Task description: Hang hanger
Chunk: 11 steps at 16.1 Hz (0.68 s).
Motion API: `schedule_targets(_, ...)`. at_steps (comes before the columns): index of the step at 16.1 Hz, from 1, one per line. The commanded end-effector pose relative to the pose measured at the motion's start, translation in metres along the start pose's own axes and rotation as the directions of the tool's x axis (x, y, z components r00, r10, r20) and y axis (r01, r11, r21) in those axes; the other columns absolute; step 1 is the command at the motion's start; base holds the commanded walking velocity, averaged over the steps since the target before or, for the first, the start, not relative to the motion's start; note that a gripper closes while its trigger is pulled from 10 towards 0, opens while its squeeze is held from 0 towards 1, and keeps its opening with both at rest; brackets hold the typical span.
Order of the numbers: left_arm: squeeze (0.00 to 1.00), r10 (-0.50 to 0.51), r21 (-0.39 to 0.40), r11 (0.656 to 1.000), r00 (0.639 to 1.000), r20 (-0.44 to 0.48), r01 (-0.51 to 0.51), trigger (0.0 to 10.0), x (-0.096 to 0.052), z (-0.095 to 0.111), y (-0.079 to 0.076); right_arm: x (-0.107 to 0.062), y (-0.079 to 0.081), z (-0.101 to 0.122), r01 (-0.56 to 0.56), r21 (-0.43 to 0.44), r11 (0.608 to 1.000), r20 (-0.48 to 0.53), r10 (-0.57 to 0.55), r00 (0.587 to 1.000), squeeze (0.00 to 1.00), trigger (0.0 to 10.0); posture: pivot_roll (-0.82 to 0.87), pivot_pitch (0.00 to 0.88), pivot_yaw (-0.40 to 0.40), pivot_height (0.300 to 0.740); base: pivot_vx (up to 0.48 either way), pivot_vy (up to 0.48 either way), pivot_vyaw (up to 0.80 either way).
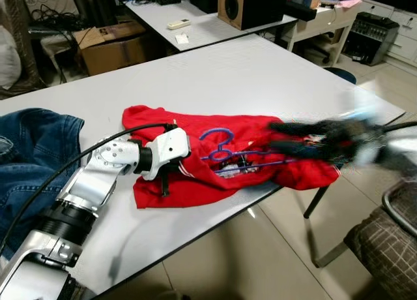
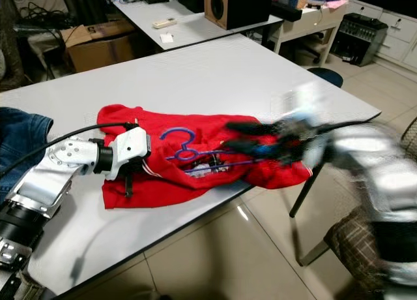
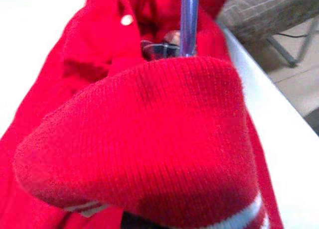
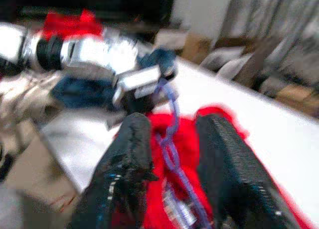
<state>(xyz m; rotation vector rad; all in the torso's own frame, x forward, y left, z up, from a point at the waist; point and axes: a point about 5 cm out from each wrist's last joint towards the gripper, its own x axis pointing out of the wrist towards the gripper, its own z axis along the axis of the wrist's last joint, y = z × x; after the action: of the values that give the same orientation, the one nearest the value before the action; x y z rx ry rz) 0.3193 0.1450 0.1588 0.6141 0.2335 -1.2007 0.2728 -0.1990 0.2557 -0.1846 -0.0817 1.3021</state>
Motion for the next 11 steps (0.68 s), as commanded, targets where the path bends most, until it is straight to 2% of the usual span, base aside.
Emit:
schedule_targets(1,0.0,0.058,-0.029,0.998,0.998,-0.031,-0.059,0.0,-0.005,-0.007,0.004,-0.005,0.003,0.011,0.017,-0.017,1.0,0.042,-0.016,0.999,1.0,10.0,-0.01,0.0,0.086,0.74,0.0,0.0,0.0)
schedule_targets(2,0.0,0.102,-0.065,0.993,0.995,-0.024,-0.103,0.0,-0.007,-0.009,0.006,-0.012,0.006,0.021,0.087,-0.03,0.996,0.086,-0.084,0.993,1.0,10.0,-0.02,0.0,0.091,0.74,0.0,0.0,0.0)
schedule_targets(3,0.0,0.127,-0.094,0.988,0.992,0.0,-0.126,0.0,-0.009,-0.009,0.006,-0.014,0.01,0.02,0.127,-0.023,0.992,0.086,-0.125,0.988,1.0,10.0,-0.02,0.0,0.096,0.74,0.0,0.0,0.0)
schedule_targets(4,0.0,0.182,-0.183,0.971,0.974,0.137,-0.156,0.0,-0.015,-0.001,0.002,-0.016,0.027,0.01,0.195,0.001,0.981,0.054,-0.195,0.979,1.0,10.0,-0.03,0.0,0.105,0.74,0.0,0.0,0.0)
schedule_targets(5,0.0,0.187,-0.198,0.968,0.968,0.164,-0.154,0.0,-0.016,0.001,0.001,-0.015,0.03,0.008,0.203,0.012,0.979,0.048,-0.203,0.978,1.0,10.0,-0.03,0.0,0.105,0.74,0.0,0.0,0.0)
schedule_targets(6,0.0,0.189,-0.228,0.964,0.956,0.222,-0.138,0.0,-0.019,0.003,-0.005,-0.012,0.04,0.001,0.224,0.04,0.974,0.041,-0.226,0.973,1.0,10.0,-0.03,0.0,0.106,0.74,0.0,0.0,0.0)
schedule_targets(7,0.0,0.172,-0.232,0.966,0.954,0.247,-0.114,0.0,-0.021,0.002,-0.013,-0.009,0.045,-0.011,0.306,0.07,0.95,-0.009,-0.306,0.952,1.0,10.0,-0.04,0.0,0.104,0.74,0.0,0.0,0.0)
schedule_targets(9,0.0,0.165,-0.247,0.964,0.948,0.274,-0.097,0.0,-0.022,0.002,-0.019,-0.006,0.045,-0.027,0.389,0.067,0.919,-0.071,-0.385,0.92,1.0,10.0,-0.04,0.0,0.102,0.74,0.0,0.0,0.0)
schedule_targets(10,0.0,0.194,-0.269,0.957,0.933,0.303,-0.112,0.0,-0.024,0.004,-0.019,-0.003,0.043,-0.04,0.48,0.084,0.873,-0.103,-0.472,0.876,1.0,10.0,-0.04,0.0,0.1,0.74,0.0,0.0,0.0)
schedule_targets(11,0.0,0.213,-0.27,0.953,0.939,0.27,-0.139,0.0,-0.026,0.001,-0.018,0.0,0.042,-0.048,0.533,0.109,0.839,-0.123,-0.521,0.845,1.0,10.0,-0.04,0.002,0.097,0.74,0.0,0.0,0.0)
